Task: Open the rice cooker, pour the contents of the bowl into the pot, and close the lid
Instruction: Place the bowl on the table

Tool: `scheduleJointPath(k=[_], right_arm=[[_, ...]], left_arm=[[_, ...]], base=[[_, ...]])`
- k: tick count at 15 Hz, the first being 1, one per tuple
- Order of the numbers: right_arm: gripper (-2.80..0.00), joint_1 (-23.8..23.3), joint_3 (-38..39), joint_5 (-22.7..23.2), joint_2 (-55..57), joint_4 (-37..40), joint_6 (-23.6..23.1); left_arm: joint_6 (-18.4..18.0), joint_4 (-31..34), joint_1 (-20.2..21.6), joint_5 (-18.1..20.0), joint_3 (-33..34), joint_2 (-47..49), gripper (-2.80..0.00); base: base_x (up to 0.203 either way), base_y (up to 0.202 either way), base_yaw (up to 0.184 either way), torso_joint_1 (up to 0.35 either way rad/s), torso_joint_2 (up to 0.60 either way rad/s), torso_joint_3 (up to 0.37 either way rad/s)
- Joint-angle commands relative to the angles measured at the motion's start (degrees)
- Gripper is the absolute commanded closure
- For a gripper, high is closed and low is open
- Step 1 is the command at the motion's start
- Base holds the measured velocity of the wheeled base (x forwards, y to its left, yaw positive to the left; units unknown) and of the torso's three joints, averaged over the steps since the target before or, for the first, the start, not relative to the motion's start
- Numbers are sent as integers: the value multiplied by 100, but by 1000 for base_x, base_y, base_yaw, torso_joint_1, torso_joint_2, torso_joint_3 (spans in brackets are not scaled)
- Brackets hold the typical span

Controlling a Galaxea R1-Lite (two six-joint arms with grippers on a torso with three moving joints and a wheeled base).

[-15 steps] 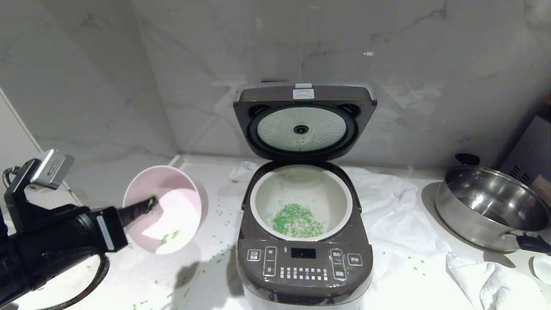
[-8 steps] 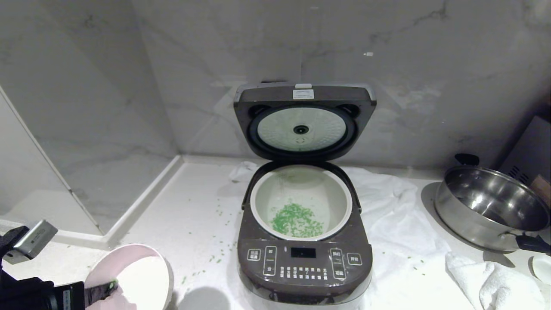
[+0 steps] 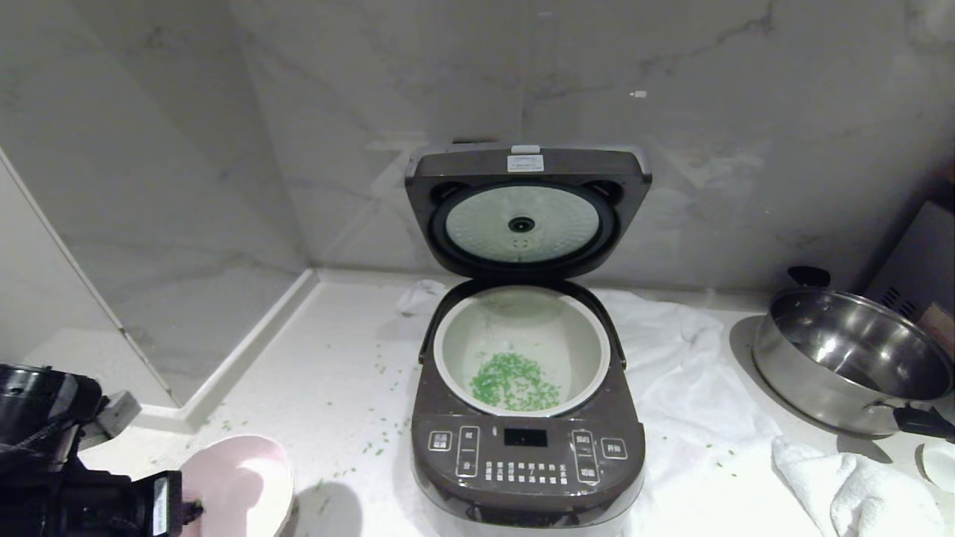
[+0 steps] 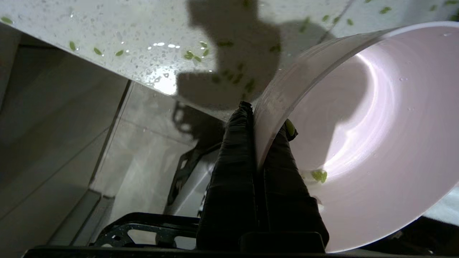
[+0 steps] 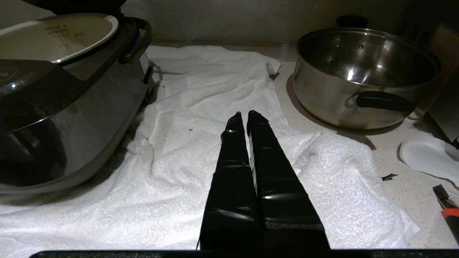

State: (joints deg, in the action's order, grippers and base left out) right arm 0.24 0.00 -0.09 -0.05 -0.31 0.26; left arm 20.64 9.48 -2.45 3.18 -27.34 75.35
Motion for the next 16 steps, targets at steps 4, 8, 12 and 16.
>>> scheduleJointPath(k=[4, 8, 12, 16], right_arm=[[0, 3, 9, 0, 5, -4, 0], [0, 3, 9, 0, 5, -4, 0], [0, 3, 9, 0, 5, -4, 0], [0, 3, 9, 0, 5, -4, 0]], left_arm=[[14, -1045, 420, -140, -188, 2572, 0], [26, -1692, 770, -239, -904, 3656, 0], [89, -1727, 1277, -273, -1499, 4284, 0], [56, -1721, 1608, -318, -1698, 4372, 0]], base=[[0, 0, 0, 0, 0, 0], [0, 0, 0, 0, 0, 0], [0, 0, 0, 0, 0, 0], [0, 0, 0, 0, 0, 0]])
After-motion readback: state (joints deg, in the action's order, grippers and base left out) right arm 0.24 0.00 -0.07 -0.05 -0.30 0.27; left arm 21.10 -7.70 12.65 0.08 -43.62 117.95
